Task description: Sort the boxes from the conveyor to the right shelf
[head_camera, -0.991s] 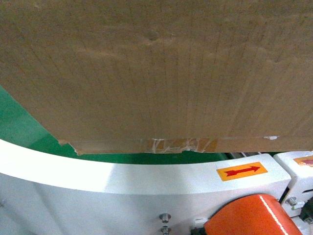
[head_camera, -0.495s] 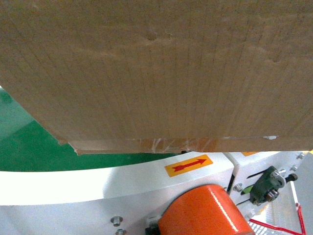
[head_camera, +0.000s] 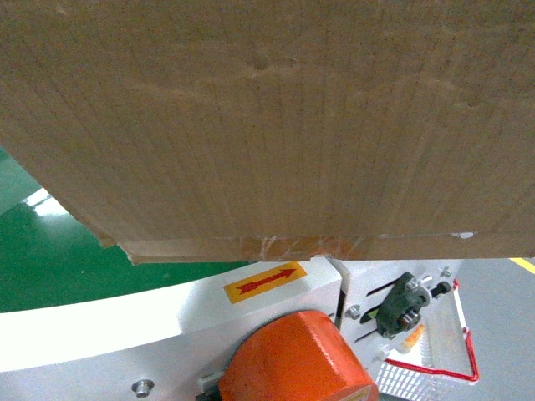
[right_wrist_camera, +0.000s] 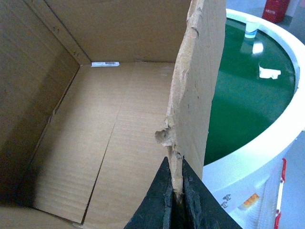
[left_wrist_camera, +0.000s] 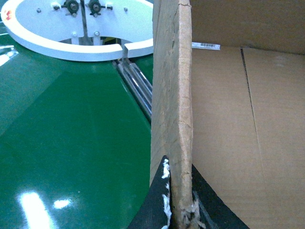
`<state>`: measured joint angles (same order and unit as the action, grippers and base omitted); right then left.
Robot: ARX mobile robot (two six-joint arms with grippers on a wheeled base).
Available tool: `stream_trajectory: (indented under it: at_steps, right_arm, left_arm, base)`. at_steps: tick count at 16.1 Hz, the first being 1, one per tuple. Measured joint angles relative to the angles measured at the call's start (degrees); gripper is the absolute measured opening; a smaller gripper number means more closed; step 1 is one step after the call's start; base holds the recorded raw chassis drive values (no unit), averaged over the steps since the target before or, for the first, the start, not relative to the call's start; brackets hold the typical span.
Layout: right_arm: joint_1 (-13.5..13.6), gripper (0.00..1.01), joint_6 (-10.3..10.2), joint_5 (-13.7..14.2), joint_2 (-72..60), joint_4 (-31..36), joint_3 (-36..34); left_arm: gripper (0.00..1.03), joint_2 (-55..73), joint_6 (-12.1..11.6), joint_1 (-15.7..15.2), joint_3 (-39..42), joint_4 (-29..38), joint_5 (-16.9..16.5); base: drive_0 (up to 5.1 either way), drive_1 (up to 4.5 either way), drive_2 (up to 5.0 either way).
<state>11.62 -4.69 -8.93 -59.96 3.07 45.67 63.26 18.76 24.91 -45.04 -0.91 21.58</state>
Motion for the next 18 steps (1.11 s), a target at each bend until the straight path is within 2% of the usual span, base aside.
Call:
stream_trajectory:
  at_steps: [18]
  right_arm:
    - [0.0,0.02,0.0,0.0,0.0,0.0,0.0]
  left_arm:
    - [0.02,0.0,0.0,0.0,0.0,0.0,0.0]
  base:
    - [-1.6,-1.61,-1.6]
